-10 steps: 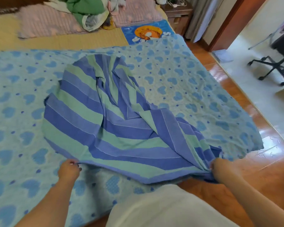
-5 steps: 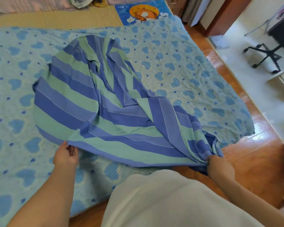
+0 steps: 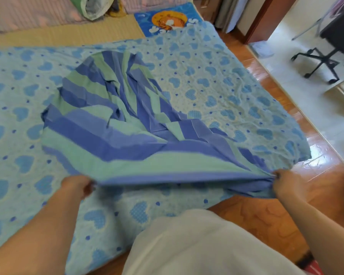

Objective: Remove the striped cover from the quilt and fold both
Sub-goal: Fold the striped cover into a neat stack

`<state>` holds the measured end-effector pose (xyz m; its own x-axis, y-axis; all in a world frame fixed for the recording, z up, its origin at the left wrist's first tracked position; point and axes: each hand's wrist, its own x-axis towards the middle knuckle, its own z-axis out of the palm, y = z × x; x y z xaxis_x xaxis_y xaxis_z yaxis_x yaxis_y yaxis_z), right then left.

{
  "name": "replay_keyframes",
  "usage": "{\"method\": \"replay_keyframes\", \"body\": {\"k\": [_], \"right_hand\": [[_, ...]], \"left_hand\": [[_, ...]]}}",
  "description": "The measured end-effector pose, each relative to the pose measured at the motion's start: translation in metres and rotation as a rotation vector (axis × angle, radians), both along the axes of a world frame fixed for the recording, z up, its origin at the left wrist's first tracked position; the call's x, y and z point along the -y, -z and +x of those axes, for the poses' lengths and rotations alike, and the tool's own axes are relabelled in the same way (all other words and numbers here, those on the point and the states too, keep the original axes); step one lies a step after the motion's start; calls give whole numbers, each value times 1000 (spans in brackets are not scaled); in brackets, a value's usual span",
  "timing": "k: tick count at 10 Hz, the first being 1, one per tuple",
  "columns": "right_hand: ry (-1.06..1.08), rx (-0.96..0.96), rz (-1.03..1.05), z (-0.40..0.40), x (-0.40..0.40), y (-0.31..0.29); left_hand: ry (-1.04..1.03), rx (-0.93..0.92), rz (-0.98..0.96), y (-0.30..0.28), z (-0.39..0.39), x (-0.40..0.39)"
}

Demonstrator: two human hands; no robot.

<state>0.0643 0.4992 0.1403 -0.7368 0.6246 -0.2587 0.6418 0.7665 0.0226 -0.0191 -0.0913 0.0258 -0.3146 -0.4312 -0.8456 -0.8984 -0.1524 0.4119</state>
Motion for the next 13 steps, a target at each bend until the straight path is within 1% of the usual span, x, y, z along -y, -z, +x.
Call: {"method": "replay_keyframes", "body": {"k": [1,2,3,4,5,6,7,8,9,10,11,12,13], "right_hand": [[-1,-67,36,17,-3,4],[22,-129,8,20,4,5],[42,-129,-39,19,11,8],[67,-147,-79,19,16,11],[112,-133,-105,21,11,17],[50,-49,-67,29,10,24],[-2,26,-42,43,18,35],[-3,107,4,55,19,46],[59,91,-25,56,5,45],[161,14,-41,52,-15,43],[250,-55,-76,39,-18,28],[174,-110,-50,41,-15,21],[-174,18,68,55,-6,21]], "left_hand": [[-27,170,12,32,51,-2],[-221,123,69,34,67,-10],[-409,-163,88,16,49,-15],[-443,-293,27,1,33,-17],[-515,-276,34,3,38,-14],[-503,-243,75,9,52,-19],[-562,-252,31,9,62,-25],[-625,-281,-17,7,64,-27],[-683,-284,-16,1,60,-22],[-632,-243,-15,0,54,-14],[-452,-166,43,13,39,-2],[-331,-97,-28,10,32,-1],[-31,-6,-437,3,45,-4]]}}
